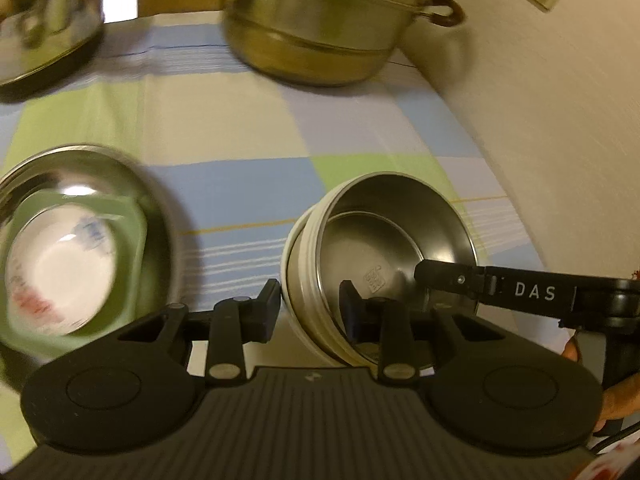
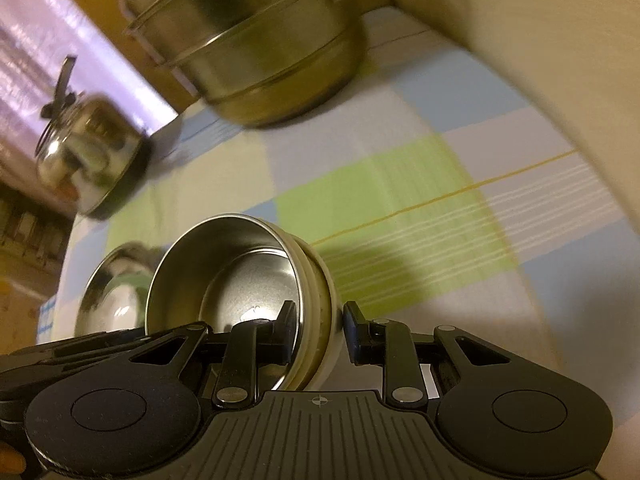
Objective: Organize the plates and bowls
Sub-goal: 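Lift the whole bowl stack with the left gripper toward the steel plate, then lower the bowl stack beside the steel plate and open the left gripper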
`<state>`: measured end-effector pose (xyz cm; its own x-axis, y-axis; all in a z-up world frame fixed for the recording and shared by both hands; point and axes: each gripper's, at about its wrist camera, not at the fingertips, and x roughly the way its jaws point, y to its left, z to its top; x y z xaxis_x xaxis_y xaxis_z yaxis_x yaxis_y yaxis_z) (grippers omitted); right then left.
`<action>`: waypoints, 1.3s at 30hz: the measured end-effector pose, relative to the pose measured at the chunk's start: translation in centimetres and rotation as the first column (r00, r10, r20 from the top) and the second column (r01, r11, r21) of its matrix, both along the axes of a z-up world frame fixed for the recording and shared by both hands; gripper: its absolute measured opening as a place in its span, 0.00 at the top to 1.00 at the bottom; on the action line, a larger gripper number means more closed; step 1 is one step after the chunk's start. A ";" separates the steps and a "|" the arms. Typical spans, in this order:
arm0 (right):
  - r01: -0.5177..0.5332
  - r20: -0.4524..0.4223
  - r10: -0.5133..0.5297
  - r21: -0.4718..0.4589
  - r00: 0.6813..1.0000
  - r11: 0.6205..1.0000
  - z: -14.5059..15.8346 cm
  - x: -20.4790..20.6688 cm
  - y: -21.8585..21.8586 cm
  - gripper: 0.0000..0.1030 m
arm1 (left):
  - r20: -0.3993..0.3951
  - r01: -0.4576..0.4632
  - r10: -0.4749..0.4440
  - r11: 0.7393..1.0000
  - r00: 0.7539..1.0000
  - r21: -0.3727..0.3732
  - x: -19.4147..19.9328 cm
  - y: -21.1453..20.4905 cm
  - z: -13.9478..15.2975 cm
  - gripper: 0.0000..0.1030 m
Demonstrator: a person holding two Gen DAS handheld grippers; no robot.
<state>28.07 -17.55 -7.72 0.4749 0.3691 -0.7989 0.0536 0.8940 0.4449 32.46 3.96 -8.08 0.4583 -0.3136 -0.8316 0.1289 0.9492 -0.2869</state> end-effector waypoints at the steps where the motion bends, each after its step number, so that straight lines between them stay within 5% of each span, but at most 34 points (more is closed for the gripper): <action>1: -0.014 -0.003 0.014 -0.001 1.000 1.000 0.0 0.1 0.6 0.75 | -0.003 -0.013 0.013 1.000 1.000 0.000 -0.3 0.6 0.0 0.74; 16: -0.072 -0.040 0.072 -0.006 0.997 0.997 0.4 -0.3 4.4 0.73 | 0.032 -0.083 0.083 0.996 0.996 0.021 -2.9 3.5 1.1 0.73; 18: -0.067 -0.029 0.067 0.002 0.997 0.998 0.8 -0.6 4.4 0.67 | 0.052 -0.090 0.088 0.995 0.995 0.031 -3.5 3.8 1.9 0.71; 20: -0.067 -0.010 0.067 -0.013 0.998 0.998 1.6 -1.3 4.3 0.46 | 0.072 -0.097 0.094 0.994 0.993 0.046 -4.2 3.9 2.6 0.65; 22: -0.064 0.020 0.065 -0.036 0.998 0.997 2.4 -2.3 4.2 0.39 | 0.087 -0.108 0.102 0.992 0.991 0.062 -5.1 4.2 3.3 0.61; 39: -0.181 0.080 0.187 -0.067 0.979 0.981 6.2 -11.1 7.1 0.31 | 0.103 -0.188 0.177 0.976 0.979 0.111 -15.6 7.4 6.8 0.55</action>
